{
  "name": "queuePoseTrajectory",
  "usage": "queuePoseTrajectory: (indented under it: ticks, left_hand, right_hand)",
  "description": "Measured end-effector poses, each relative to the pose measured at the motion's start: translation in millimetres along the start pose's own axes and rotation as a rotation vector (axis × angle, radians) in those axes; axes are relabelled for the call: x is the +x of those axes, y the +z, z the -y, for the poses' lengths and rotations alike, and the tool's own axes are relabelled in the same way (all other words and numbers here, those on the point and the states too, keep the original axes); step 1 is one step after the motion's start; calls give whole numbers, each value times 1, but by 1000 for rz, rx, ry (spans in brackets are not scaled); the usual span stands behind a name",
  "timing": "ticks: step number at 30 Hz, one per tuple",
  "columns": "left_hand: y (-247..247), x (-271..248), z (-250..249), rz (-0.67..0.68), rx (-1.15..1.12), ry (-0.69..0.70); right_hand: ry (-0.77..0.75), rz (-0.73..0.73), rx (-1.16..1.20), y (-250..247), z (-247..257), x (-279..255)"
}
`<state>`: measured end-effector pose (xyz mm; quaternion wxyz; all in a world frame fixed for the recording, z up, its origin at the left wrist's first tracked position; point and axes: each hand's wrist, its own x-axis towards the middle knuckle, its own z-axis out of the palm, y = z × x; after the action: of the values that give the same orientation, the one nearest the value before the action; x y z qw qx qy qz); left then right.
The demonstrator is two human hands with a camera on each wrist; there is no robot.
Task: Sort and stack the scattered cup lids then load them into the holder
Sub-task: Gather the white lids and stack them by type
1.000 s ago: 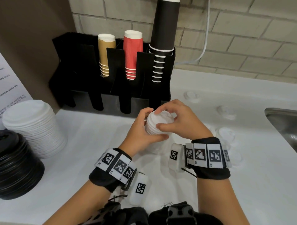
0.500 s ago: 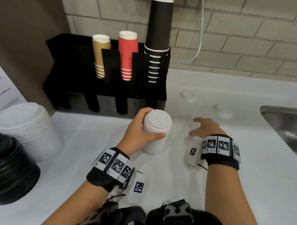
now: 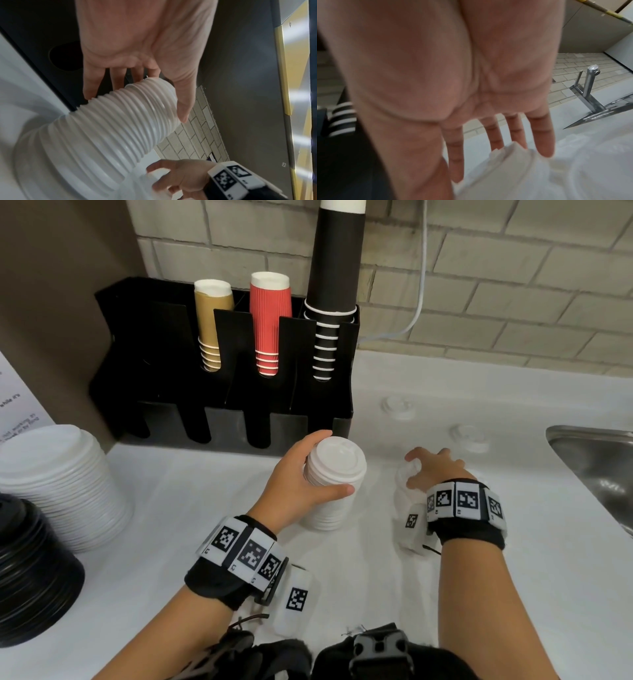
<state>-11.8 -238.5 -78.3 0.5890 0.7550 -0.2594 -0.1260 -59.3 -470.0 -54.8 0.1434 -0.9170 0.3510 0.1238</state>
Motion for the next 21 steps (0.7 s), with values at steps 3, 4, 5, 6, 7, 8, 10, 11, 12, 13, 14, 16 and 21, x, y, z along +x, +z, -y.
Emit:
queuePoseTrajectory:
  ticks: [3, 4, 5, 6, 7, 8, 10, 11, 12, 13, 14, 16, 21]
  left_hand:
    - [0, 0, -1, -9, 8, -10]
    - [0, 1, 0, -10, 8, -11]
    - [1, 1, 0, -12, 6, -9]
    - [1, 1, 0, -13, 4, -8]
    - [1, 1, 1, -15, 2, -7]
    - [2, 1, 1, -17, 1, -5]
    - [3, 1, 2, -23, -2, 2]
    - [3, 1, 2, -24, -4, 1]
    - [3, 1, 3, -26, -8, -3]
    - [4, 2, 4, -27, -13, -7]
    - [4, 2, 5, -28, -16, -10]
    - [4, 3, 6, -30, -23, -17]
    - [6, 4, 7, -22, -46, -24]
  right_hand:
    - [-97, -45, 149, -10, -2, -5]
    - [-164, -40, 259, -14, -3, -9]
    - [-243, -33, 394, -18, -2, -14]
    - [-326, -21, 538, -20, 1, -20]
    - [-406, -7, 662, -22, 4, -26]
    - [-476, 2, 742, -22, 8, -32]
    - [-582, -6, 785, -19, 17, -42]
    - [-620, -13, 776, -17, 22, -45]
    - [-650, -17, 761, -15, 26, -48]
    - [-674, -21, 745, -14, 30, -50]
    - [-690, -23, 734, -12, 33, -52]
    - [-705, -28, 709, -10, 40, -55]
    - [-717, -48, 607, -9, 52, -59]
